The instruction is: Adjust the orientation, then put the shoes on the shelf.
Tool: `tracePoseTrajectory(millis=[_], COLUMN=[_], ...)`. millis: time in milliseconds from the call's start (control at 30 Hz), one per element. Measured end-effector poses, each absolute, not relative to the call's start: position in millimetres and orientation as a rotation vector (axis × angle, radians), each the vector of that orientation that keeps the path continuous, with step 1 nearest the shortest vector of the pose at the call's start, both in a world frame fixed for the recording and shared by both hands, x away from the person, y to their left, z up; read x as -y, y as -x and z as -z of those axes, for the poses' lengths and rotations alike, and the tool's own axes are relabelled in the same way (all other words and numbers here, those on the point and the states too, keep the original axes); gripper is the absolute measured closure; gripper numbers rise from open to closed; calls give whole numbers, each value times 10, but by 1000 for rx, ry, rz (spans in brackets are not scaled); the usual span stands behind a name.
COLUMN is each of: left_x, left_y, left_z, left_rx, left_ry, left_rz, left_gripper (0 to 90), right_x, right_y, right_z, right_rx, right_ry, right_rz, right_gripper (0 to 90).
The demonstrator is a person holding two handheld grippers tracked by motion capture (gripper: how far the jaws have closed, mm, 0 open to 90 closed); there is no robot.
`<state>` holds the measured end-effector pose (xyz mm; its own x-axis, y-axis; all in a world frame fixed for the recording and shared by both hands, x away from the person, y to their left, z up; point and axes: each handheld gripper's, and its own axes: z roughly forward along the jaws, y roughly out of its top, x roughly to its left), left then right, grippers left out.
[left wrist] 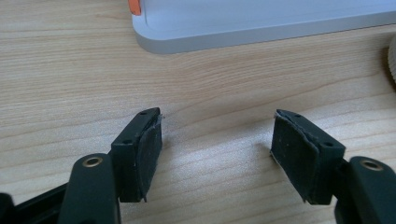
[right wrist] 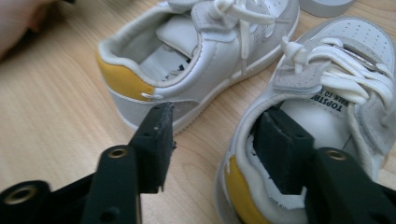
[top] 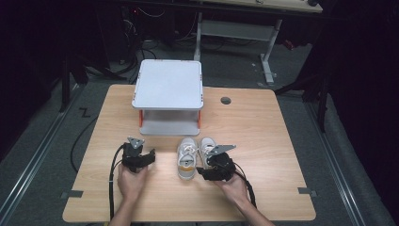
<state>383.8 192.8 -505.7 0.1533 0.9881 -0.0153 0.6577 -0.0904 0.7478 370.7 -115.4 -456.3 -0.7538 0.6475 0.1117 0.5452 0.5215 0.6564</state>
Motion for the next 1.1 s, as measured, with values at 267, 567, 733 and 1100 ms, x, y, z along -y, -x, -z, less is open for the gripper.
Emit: tracePoseTrajectory(millis=[267, 567, 733, 1100], left_x=[-1928, -1931, -1929, -1929], left_y=[-3838, -3839, -3837, -3838], left_z=[5057, 5057, 5057, 5057], left_rx=[-1570, -1569, -1572, -1570], left_ry=[-1819, -1816, -1815, -1817], left_rz=[-689, -687, -687, -687], left_gripper=[338, 338, 334, 332], right_x=[1295, 1228, 1441, 2049], right_y=[-3661, -3628, -3631, -3666], right_z=[4553, 4464, 4382, 4454], right_rx=[-2599, -2600, -2559, -2301], right_ry=[-1034, -972, -1027, -1137], right_rz=[-1150, -1038, -1222, -1414], right_gripper=[394, 324, 320, 444])
